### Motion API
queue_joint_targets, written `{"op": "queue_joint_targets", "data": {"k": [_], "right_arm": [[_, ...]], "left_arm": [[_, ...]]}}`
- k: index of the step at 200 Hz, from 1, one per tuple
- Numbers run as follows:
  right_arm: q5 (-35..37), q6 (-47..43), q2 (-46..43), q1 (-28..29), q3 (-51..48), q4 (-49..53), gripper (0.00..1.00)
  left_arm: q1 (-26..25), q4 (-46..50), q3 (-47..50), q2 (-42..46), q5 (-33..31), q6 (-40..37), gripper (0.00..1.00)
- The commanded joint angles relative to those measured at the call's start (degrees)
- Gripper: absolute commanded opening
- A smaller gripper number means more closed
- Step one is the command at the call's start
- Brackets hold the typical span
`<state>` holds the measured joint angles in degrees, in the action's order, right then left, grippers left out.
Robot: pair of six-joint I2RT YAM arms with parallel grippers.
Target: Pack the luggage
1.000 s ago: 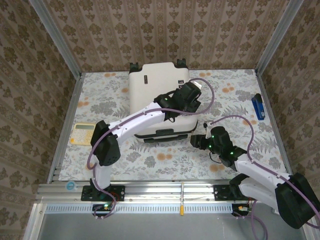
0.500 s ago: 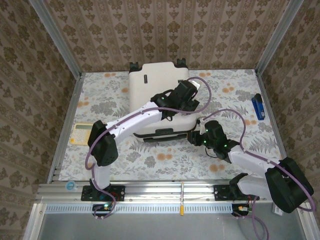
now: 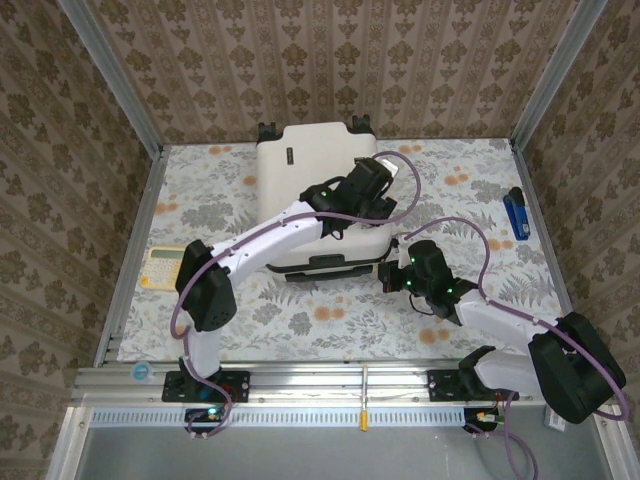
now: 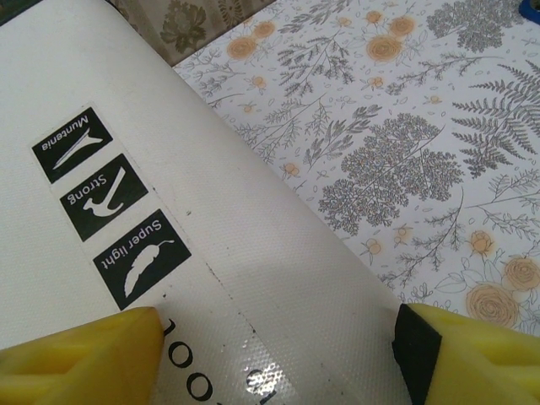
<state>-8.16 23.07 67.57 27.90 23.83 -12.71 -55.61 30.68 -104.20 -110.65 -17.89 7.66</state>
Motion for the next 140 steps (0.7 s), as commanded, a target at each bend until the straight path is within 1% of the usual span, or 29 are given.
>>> {"op": "queue_joint_targets", "data": {"k": [1, 33, 50, 62, 78, 93, 118, 140], "right_arm": [[4.12, 0.46, -0.95, -0.39, -1.11, -3.48, 0.00], [4.52, 1.77, -1.30, -0.43, -1.82, -4.34, 0.00], [5.11, 3.07, -1.74, -0.69, -2.04, -4.11, 0.00], [5.70, 4.07, -1.95, -1.06, -2.13, -3.72, 0.00], [6.50, 5.18, -2.35, -2.07, -2.06, -2.51, 0.00], [6.68, 6.02, -2.87, -3.54, -1.89, -1.00, 0.00], [4.70, 5.50, -3.32, -5.81, -0.69, 1.49, 0.00], [2.97, 3.39, -3.41, -7.89, 1.67, 5.24, 0.00]], "left_arm": [[-1.11, 13.29, -1.35, -3.25, -2.56, 0.68, 0.78], [-2.31, 17.66, -9.77, -9.21, -7.00, 1.04, 0.79], [-2.41, 22.57, -13.86, -13.43, -10.82, 1.73, 0.77], [-2.40, 25.53, -15.05, -15.55, -12.89, 2.06, 0.76], [-2.47, 27.23, -13.72, -16.19, -14.55, 2.18, 0.75], [-2.35, 26.82, -10.34, -15.16, -15.07, 2.10, 0.75], [-2.06, 25.17, -5.59, -13.46, -14.29, 1.21, 0.74], [-2.09, 25.09, -3.50, -13.78, -14.38, -0.35, 0.73]]}}
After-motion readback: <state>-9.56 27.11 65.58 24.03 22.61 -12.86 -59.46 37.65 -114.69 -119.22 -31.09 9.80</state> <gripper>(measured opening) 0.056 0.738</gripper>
